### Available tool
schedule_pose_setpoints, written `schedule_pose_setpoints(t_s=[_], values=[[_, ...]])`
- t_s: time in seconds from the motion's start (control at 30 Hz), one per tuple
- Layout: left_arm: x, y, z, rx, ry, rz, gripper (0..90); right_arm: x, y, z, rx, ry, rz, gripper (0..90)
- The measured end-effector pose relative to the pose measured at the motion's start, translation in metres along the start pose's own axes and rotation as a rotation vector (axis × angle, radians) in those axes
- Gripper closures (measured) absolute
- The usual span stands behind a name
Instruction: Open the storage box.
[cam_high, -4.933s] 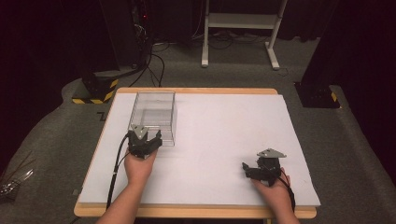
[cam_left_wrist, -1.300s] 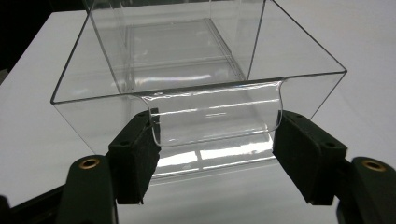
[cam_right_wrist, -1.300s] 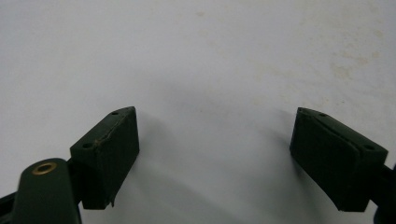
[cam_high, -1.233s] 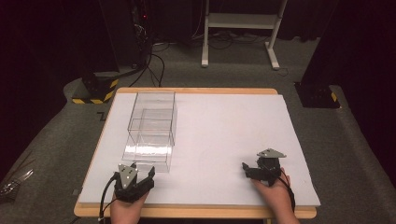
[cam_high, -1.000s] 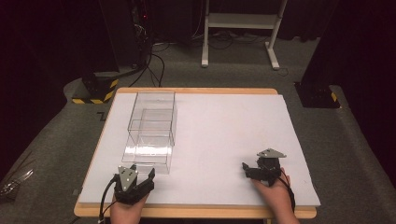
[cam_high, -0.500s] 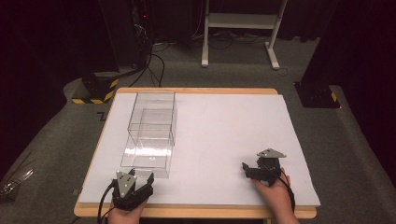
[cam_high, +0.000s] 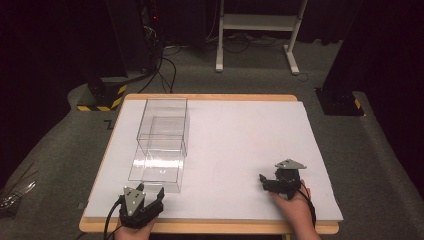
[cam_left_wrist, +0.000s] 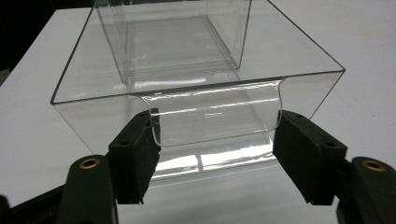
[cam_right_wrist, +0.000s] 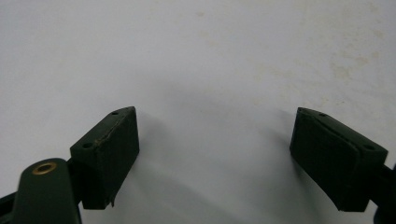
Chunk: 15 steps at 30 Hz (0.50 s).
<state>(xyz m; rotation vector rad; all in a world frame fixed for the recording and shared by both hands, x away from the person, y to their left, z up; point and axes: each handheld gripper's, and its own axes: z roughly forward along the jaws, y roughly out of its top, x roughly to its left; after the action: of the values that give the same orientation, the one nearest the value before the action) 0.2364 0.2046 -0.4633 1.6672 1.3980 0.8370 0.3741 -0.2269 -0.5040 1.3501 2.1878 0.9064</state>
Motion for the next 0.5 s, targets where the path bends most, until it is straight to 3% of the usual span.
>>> schedule_pose_setpoints(t_s=[0.27, 0.5], values=[[0.0000, -0.0007, 0.0004, -0.010, -0.003, -0.010, 32.0, -0.0001, 0.0000, 0.0000, 0.000, 0.000, -0.001, 15.4], [0.0015, 0.0012, 0.0004, -0.007, -0.006, -0.027, 24.9, -0.0001, 0.0000, 0.0000, 0.000, 0.000, 0.000, 15.4]])
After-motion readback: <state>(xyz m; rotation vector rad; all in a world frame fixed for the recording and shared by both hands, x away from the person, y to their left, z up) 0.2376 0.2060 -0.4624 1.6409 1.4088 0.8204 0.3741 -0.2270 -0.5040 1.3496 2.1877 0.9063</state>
